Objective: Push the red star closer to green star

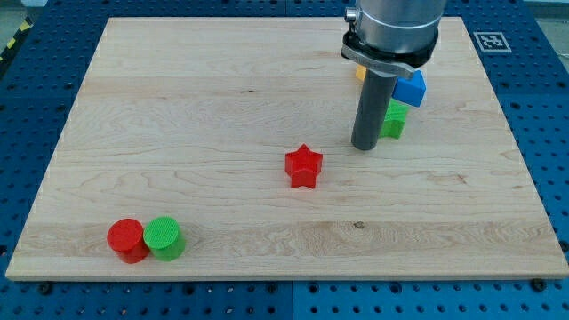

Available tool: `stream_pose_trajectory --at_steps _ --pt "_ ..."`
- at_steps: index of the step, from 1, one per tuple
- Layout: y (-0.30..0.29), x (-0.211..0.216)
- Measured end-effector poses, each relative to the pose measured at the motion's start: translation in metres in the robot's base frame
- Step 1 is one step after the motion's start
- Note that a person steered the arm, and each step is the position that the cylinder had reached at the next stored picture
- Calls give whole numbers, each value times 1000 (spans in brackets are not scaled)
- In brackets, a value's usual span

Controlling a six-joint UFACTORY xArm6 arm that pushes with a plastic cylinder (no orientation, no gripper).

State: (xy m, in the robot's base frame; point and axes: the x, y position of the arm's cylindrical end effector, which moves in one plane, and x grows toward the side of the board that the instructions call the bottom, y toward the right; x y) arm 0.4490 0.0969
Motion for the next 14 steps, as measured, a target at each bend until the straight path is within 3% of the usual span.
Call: stream_pose_trajectory --at_steps 1,3,5,7,8,9,10,11,12,14 --pt "14 -24" --pt "28 -29" --pt "-75 -23" --pt "-174 28" --pt "-153 57" --pt "-97 63" --pt "-53 25" --pt "-50 20" --pt "-44 67" --pt "-19 37"
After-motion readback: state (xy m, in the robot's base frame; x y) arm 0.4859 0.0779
